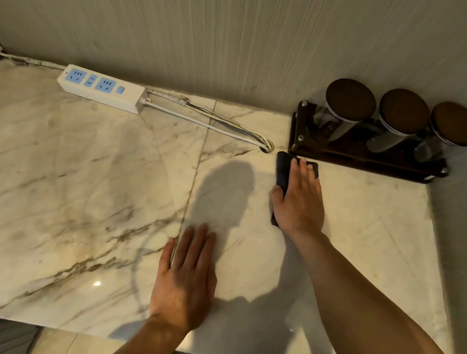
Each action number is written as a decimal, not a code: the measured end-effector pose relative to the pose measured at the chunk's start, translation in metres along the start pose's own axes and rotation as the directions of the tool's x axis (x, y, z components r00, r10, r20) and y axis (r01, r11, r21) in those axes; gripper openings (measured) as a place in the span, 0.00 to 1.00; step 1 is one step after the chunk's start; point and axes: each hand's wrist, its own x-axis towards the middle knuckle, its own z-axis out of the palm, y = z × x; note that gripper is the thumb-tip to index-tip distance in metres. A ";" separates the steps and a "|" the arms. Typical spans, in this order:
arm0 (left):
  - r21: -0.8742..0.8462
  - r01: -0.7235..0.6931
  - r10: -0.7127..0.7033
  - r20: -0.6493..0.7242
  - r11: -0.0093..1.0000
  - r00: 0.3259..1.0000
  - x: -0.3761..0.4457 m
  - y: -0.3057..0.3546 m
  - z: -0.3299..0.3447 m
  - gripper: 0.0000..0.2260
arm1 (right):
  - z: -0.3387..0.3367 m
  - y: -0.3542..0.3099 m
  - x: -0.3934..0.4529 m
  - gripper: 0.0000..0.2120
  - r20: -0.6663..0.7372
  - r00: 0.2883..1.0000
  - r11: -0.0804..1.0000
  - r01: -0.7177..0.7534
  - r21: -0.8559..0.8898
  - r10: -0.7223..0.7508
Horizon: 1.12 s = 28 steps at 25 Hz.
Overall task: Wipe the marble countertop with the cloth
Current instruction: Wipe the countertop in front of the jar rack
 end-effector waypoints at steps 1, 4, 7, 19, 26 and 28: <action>-0.002 -0.001 0.001 -0.004 1.000 1.000 0.000 0.000 0.000 0.22 | 0.001 -0.001 0.000 0.31 -0.008 1.000 1.000 -0.027 0.011 0.027; -0.001 0.000 0.000 -0.010 1.000 1.000 0.001 -0.001 0.001 0.22 | 0.002 -0.004 -0.002 0.31 -0.031 0.995 0.995 -0.090 0.036 0.091; 0.002 0.001 -0.001 -0.006 1.000 1.000 0.000 0.000 0.000 0.22 | 0.002 -0.009 -0.005 0.31 -0.053 0.982 0.982 -0.178 0.062 0.181; 0.001 -0.006 0.006 -0.011 1.000 1.000 0.001 0.003 -0.007 0.22 | 0.009 -0.018 -0.040 0.31 -0.148 0.869 0.881 -0.458 0.116 0.471; 0.000 0.007 -0.007 0.017 1.000 1.000 0.002 0.003 -0.007 0.22 | 0.013 -0.015 -0.083 0.31 -0.174 0.834 0.851 -0.500 0.161 0.523; 0.003 0.018 -0.018 0.026 1.000 1.000 0.001 0.004 -0.007 0.22 | 0.014 -0.014 -0.095 0.31 -0.162 0.828 0.842 -0.511 0.175 0.536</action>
